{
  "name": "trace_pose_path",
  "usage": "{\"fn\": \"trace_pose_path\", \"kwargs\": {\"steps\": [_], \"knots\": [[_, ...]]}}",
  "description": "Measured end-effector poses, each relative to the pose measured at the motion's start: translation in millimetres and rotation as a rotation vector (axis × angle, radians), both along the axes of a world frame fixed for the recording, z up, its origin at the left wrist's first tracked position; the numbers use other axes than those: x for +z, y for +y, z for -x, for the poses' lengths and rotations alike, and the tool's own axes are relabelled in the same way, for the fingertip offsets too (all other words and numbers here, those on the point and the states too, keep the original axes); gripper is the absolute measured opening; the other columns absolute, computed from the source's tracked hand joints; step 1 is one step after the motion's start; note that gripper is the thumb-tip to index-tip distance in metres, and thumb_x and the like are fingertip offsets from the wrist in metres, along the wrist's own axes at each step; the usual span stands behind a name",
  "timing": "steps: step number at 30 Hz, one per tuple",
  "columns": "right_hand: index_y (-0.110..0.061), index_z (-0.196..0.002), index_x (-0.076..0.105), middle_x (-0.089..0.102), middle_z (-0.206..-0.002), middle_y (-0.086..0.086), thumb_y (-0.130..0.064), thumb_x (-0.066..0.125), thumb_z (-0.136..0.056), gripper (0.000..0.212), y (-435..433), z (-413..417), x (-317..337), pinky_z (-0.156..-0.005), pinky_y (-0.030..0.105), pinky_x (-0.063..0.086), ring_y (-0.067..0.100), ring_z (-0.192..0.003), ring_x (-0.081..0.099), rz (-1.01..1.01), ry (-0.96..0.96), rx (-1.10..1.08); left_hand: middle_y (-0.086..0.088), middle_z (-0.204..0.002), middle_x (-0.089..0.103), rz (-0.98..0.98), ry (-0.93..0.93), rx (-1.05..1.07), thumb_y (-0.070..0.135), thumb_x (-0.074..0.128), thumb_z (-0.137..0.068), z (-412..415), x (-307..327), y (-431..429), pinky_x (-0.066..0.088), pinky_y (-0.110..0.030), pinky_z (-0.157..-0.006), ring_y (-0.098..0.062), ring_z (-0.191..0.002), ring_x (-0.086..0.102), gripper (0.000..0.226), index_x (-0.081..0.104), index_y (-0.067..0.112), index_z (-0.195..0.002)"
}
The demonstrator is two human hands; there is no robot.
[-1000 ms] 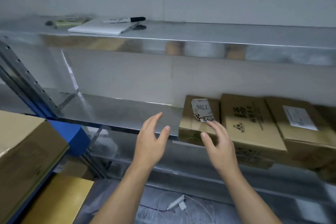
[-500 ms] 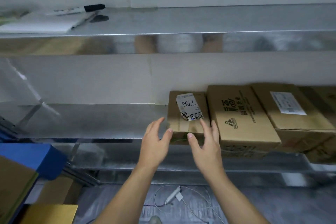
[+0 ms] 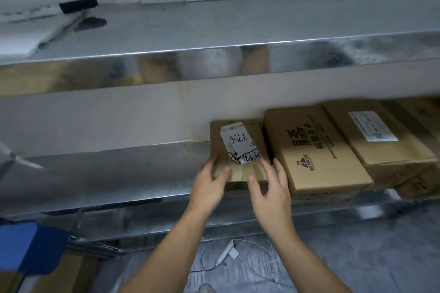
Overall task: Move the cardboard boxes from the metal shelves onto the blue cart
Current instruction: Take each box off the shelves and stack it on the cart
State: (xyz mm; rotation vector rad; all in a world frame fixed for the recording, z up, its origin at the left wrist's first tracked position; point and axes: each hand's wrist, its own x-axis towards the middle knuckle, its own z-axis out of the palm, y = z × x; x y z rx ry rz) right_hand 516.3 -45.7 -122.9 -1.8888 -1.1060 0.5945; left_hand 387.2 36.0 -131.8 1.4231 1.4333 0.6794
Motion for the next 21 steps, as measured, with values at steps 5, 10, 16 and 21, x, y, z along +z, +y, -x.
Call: {"fn": "trace_pose_path", "kwargs": {"steps": [5,10,16,21], "knots": [[-0.037,-0.149,0.040,0.022,-0.163,-0.002,-0.037,0.057,-0.097,0.054,6.1,-1.1,-2.0,-0.113,0.035,0.026,0.019,-0.148,0.025,0.073,0.069,0.010,0.012,-0.151,0.044,-0.030,0.023,-0.002,0.035,0.061,-0.095,10.0,-3.1,-0.6,0.032,-0.033,-0.115,-0.011,-0.140,0.040,0.058,0.039,0.037,-0.148],[-0.034,-0.148,0.043,0.042,-0.154,-0.003,-0.038,0.062,-0.095,0.057,9.4,-6.1,-4.4,-0.114,0.033,0.030,0.018,-0.143,0.036,0.108,0.076,0.063,0.012,-0.148,0.048,-0.029,0.008,0.031,0.033,0.066,-0.092,16.5,0.5,-14.2,0.033,-0.031,-0.114,-0.008,-0.137,0.043,0.059,0.043,0.034,-0.147],[-0.037,-0.147,0.044,0.038,-0.151,-0.001,-0.037,0.068,-0.091,0.061,-4.3,-5.8,3.0,-0.108,0.030,0.034,0.018,-0.137,0.040,0.084,0.073,0.124,0.016,-0.142,0.054,-0.082,-0.070,0.109,0.024,0.070,-0.089,24.7,11.6,-40.7,0.037,-0.033,-0.114,-0.004,-0.132,0.048,0.060,0.047,0.038,-0.143],[-0.042,-0.142,0.046,0.032,-0.140,-0.009,-0.038,0.071,-0.088,0.060,-22.4,-2.4,13.9,-0.099,0.025,0.034,0.007,-0.123,0.040,-0.027,0.116,0.190,0.023,-0.134,0.056,-0.168,-0.120,0.187,0.024,0.071,-0.089,33.3,29.9,-68.7,0.041,-0.028,-0.109,0.003,-0.125,0.051,0.057,0.050,0.040,-0.140]]}}
